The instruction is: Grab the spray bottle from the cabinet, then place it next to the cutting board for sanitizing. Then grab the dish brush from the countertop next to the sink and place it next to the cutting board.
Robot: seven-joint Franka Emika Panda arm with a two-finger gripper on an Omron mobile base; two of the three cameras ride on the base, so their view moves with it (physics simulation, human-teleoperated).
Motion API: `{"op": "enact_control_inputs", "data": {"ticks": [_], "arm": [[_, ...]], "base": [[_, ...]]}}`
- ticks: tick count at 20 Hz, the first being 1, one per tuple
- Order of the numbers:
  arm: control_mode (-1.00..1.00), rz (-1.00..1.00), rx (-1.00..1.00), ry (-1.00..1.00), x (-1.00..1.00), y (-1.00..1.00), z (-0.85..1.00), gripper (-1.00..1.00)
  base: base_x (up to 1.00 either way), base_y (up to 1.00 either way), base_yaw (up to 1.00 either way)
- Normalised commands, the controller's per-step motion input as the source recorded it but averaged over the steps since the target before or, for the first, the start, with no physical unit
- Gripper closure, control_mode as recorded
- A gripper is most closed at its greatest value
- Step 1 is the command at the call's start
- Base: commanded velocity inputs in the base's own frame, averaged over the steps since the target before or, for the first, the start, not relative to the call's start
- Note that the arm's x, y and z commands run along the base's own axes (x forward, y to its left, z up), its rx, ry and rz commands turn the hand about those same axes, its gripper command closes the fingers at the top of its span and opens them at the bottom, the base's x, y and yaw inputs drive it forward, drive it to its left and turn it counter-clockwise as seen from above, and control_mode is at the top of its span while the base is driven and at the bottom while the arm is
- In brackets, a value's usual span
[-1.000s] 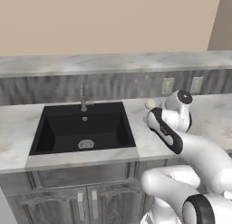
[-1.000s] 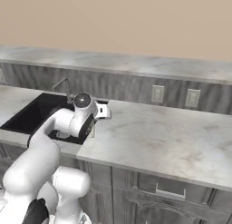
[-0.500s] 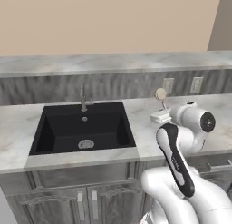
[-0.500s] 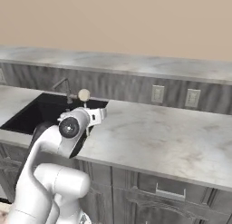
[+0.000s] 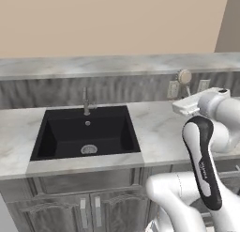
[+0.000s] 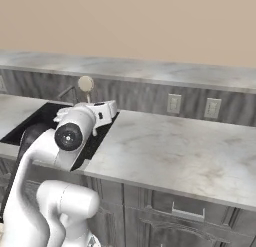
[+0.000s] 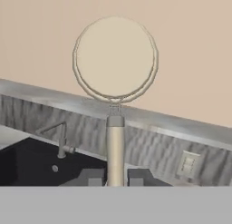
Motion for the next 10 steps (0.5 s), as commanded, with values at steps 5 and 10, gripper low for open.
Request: {"op": "enact_control_inputs", "data": {"ticks": [5,10], "arm": [[-1.0,0.0,0.0,-0.17,-0.84,-0.06,0.55,1.0],[-1.0,0.0,0.0,-0.24,-0.93,0.0,0.46,1.0]], "base": [[0.0,0.0,0.0],[0.0,0.0,0.0]]}}
